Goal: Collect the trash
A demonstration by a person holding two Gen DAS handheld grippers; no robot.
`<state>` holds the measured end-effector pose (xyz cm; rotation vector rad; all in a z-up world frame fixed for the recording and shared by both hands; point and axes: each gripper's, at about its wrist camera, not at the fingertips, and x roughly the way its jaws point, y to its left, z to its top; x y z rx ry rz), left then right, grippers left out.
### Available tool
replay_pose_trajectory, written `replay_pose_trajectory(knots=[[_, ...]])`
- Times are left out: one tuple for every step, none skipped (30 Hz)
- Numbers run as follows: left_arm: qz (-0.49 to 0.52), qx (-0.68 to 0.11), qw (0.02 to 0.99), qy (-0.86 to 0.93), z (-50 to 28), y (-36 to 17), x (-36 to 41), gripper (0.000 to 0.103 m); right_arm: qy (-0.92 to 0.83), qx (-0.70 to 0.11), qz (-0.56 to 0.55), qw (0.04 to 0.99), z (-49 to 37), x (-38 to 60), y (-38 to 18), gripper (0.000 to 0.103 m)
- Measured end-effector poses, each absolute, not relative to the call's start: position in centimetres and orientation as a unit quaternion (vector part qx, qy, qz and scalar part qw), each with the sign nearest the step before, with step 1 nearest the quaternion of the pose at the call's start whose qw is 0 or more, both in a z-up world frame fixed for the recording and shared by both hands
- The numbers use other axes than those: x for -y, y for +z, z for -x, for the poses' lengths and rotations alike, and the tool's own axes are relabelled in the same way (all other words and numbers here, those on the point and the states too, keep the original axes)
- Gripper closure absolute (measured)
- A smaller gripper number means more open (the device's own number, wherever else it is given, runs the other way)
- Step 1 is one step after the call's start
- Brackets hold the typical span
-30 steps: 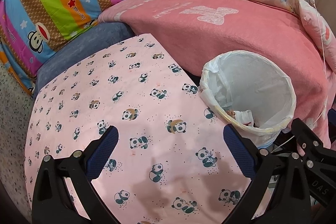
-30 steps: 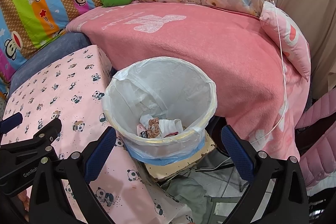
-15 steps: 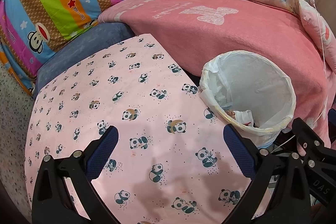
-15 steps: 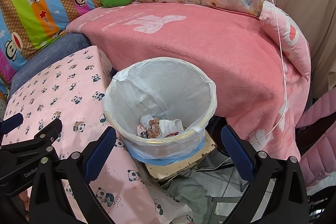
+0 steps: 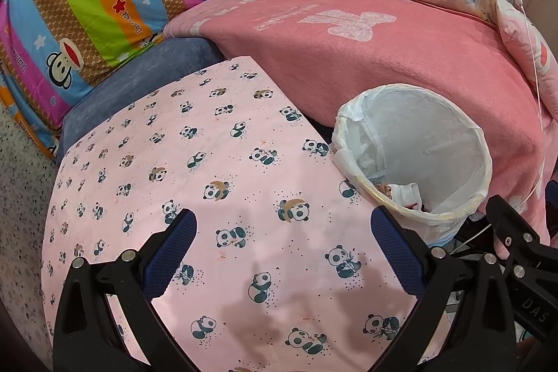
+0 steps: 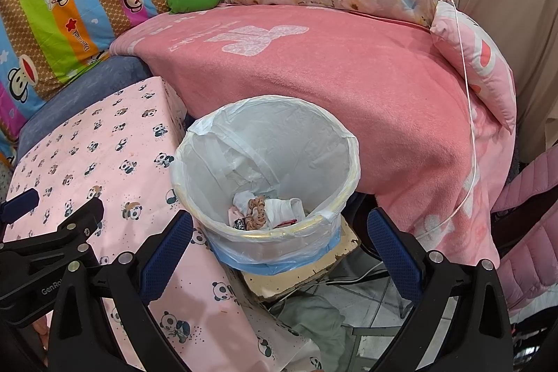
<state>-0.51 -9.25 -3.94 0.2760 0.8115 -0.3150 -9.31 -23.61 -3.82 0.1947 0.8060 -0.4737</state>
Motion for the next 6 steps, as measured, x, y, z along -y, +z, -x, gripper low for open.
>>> replay_pose_trajectory(knots=[[-0.133, -0.392, 0.897, -0.152, 0.48, -3.95, 9.21, 0.007, -0.228, -0.388, -0.094, 0.888, 9.26, 23.58, -3.83, 0.004], [-0.132, -0.392, 0.898, -0.152, 0.49, -3.95, 9.18, 0.007, -0.228, -0.388, -0.094, 0.888, 9.24, 23.57, -3.83, 0.004], [-0.133, -0.391, 0.897, -0.154, 0.49, -3.95, 9.2, 0.007, -0.228, -0.388, -0.094, 0.888, 9.33, 23.62, -3.81, 0.004], [-0.134, -0.391, 0.897, -0.157, 0.5, -3.93, 9.22, 0.007, -0.228, -0.387, -0.093, 0.888, 9.37, 23.65, -3.81, 0.004], [-0.135, -0.39, 0.897, -0.16, 0.5, -3.91, 9.25, 0.007, -0.228, -0.387, -0.094, 0.888, 9.23, 23.59, -3.84, 0.004], [-0.136, -0.39, 0.896, -0.162, 0.49, -3.9, 9.27, 0.007, -0.228, -0.387, -0.094, 0.888, 9.32, 23.61, -3.81, 0.004]])
